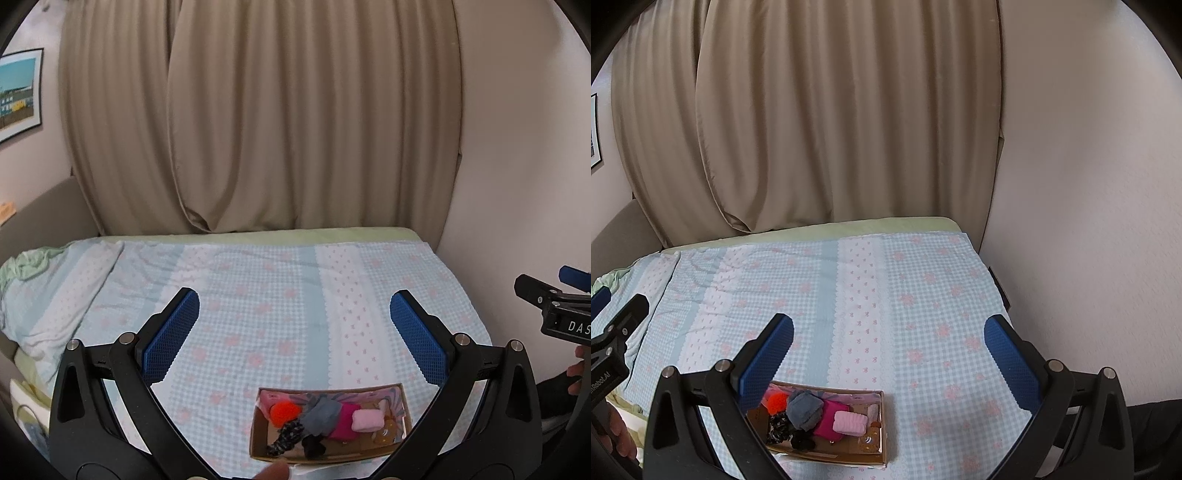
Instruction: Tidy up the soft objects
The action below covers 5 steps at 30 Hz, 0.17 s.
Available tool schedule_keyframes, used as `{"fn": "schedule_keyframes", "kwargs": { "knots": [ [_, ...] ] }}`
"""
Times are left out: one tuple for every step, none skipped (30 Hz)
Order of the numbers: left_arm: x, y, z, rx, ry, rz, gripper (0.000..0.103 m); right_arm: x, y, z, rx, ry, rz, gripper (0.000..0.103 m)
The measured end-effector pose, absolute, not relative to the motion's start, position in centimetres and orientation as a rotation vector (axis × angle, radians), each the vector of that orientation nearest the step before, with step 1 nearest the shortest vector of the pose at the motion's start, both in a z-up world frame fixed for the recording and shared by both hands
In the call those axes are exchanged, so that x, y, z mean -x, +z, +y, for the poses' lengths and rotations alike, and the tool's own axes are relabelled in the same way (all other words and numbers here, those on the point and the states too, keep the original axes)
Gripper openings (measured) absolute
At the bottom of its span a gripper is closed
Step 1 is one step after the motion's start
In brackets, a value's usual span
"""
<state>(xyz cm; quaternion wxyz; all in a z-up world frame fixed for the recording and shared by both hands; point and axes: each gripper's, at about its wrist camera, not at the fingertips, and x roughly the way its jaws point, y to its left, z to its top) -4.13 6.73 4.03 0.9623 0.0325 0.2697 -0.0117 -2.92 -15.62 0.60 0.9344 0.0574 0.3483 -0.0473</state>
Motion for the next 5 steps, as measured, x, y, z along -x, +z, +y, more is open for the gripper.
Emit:
{"fn": "schedule_keyframes", "kwargs": {
  "knots": [
    [4.04,3.93,6.71,-0.063,-0.026,0.549,0.103,2.81,0.60,-15.65,-0.117,-0.094,0.714,0.103],
    [3.99,3.90,6.71,-0.062,-0.029,0.549,0.103,2.71,0.57,-15.65,-0.118,-0.092,0.717,0.103],
    [4.00,3.82,6.72,-0.061,-0.029,0.545,0.103,2.66,0.52,-15.65,-0.118,-0.090,0.720,0.103],
    [3.98,3.74,6.73,-0.061,-0.025,0.544,0.103,2.53,0.44,-15.62,-0.118,-0.088,0.724,0.103],
    [3.86,3.62,6.73,-0.060,-0.022,0.547,0.103,2.29,0.33,-15.72,-0.119,-0.085,0.729,0.103]
  ]
}}
